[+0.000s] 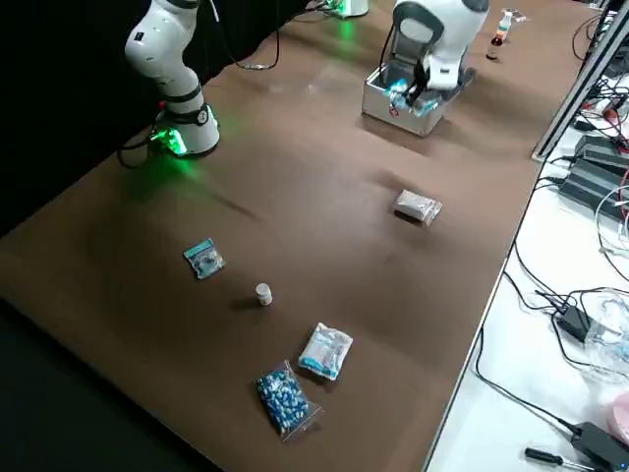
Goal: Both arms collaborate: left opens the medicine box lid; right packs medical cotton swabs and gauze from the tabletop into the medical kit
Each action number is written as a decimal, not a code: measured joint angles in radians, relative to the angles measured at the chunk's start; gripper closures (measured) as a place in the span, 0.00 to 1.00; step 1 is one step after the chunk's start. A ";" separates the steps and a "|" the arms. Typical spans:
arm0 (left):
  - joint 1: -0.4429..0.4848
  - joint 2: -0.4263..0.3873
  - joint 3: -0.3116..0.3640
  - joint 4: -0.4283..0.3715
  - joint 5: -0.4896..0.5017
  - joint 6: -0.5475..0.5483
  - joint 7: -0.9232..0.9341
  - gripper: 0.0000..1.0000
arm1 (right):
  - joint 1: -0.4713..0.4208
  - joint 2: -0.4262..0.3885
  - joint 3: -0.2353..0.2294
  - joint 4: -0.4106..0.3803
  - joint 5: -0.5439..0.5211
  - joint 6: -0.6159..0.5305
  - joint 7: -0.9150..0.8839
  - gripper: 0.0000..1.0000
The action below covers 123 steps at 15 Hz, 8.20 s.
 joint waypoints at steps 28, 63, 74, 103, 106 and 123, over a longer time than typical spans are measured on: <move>-0.002 0.010 -0.002 0.003 0.000 0.063 0.000 0.00 | 0.114 0.060 -0.033 0.036 -0.022 0.187 0.091 0.19; 0.014 0.027 -0.005 0.009 0.000 0.082 0.036 0.00 | -0.194 0.278 -0.015 -0.048 -0.239 0.550 -0.370 0.26; 0.029 0.035 0.001 0.009 0.000 0.095 0.036 0.00 | -0.145 0.273 -0.009 -0.037 -0.240 0.548 -0.307 0.46; 0.053 0.046 0.003 0.009 0.000 0.096 0.036 0.00 | 0.083 0.138 0.286 0.015 -0.233 0.217 0.241 0.15; 0.053 0.046 0.003 0.009 0.000 0.096 0.036 0.00 | 0.082 0.137 0.285 0.016 -0.233 0.218 0.241 0.01; 0.058 0.047 0.004 0.009 0.000 0.096 0.036 0.00 | -0.430 -0.084 0.263 0.046 -0.252 0.021 -0.107 0.01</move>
